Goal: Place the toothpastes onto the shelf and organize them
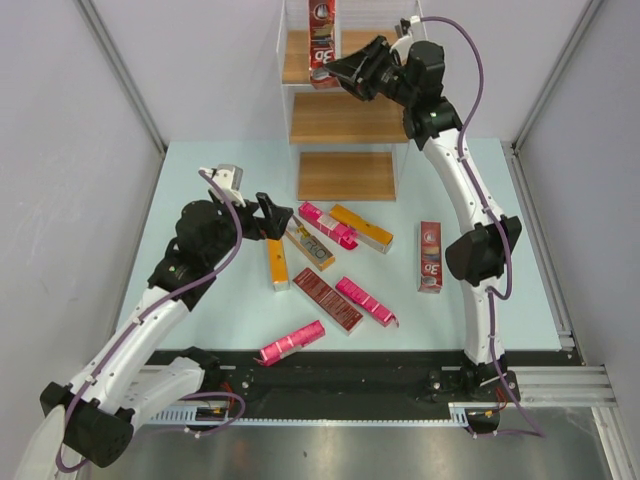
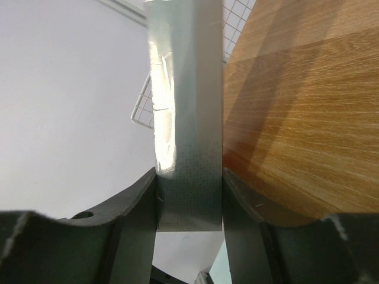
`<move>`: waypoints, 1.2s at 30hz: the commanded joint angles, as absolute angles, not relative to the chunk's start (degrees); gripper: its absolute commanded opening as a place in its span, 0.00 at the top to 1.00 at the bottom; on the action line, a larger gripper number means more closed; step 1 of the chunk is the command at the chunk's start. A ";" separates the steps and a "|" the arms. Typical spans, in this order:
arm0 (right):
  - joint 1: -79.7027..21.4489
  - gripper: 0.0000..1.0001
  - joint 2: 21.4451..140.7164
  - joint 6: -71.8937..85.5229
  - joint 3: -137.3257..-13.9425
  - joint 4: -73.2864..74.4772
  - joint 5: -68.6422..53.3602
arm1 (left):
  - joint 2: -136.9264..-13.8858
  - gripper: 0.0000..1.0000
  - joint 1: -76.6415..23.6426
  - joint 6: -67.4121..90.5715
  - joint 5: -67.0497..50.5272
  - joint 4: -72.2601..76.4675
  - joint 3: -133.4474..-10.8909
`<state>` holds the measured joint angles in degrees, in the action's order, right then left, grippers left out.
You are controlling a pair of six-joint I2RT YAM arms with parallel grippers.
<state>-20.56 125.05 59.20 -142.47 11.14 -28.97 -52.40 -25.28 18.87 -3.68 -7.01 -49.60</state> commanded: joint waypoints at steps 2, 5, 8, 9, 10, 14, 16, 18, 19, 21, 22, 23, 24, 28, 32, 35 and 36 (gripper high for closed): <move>-19.95 0.45 124.45 60.82 -141.95 5.71 -30.76 | -51.86 0.00 -25.58 17.67 -4.66 -5.98 -50.10; -19.78 0.37 123.66 60.91 -140.37 5.10 -30.94 | -52.03 0.00 -25.58 17.67 -4.66 -6.15 -50.80; -19.51 0.32 123.05 60.56 -139.22 5.10 -31.02 | -52.47 0.01 -25.58 17.84 -4.83 -6.41 -52.03; -19.42 0.31 122.87 60.12 -138.87 5.79 -30.85 | -52.64 0.00 -25.58 17.84 -5.18 -6.59 -52.29; -19.16 0.29 122.26 59.68 -138.43 6.24 -30.85 | -52.65 0.00 -25.58 17.67 -5.27 -6.68 -52.82; -18.81 0.21 119.98 57.40 -135.27 8.52 -30.06 | -52.73 0.00 -25.66 17.67 -5.10 -7.47 -53.17; -18.90 0.19 119.01 55.73 -133.16 9.49 -29.71 | -52.65 0.00 -25.66 17.75 -5.36 -7.30 -53.35; -18.90 0.17 117.86 54.85 -131.84 10.02 -29.71 | -53.17 0.00 -25.75 17.75 -5.80 -6.86 -53.79; -18.90 0.17 117.69 54.06 -131.66 10.54 -29.62 | -53.43 0.01 -25.75 17.75 -6.32 -6.77 -54.66; -18.90 0.15 117.16 53.27 -131.49 11.77 -29.71 | -54.75 0.00 -25.75 17.67 -6.68 -6.68 -55.80; -18.90 0.15 116.98 52.74 -131.40 12.13 -29.71 | -55.19 0.00 -25.84 17.67 -6.85 -6.68 -57.12; -18.90 0.15 116.46 52.47 -131.05 12.30 -29.71 | -56.41 0.00 -25.84 17.67 -7.20 -6.59 -57.91; -18.90 0.14 116.19 52.38 -130.70 12.22 -29.71 | -57.03 0.00 -25.84 17.58 -7.47 -6.59 -58.62; -18.90 0.13 114.61 51.68 -128.33 12.22 -29.53 | -59.67 0.01 -26.19 17.67 -9.66 -6.50 -62.31; -18.63 0.07 111.80 49.67 -124.64 11.60 -29.53 | -59.77 0.00 -26.37 17.84 -10.02 -6.06 -62.40; -18.63 0.02 106.63 48.26 -118.86 10.03 -26.90 | -59.15 0.00 -26.45 17.75 -9.41 -6.06 -61.26; -18.55 0.02 104.00 47.47 -117.26 9.24 -26.29 | -58.80 0.00 -26.46 17.58 -9.14 -6.15 -60.48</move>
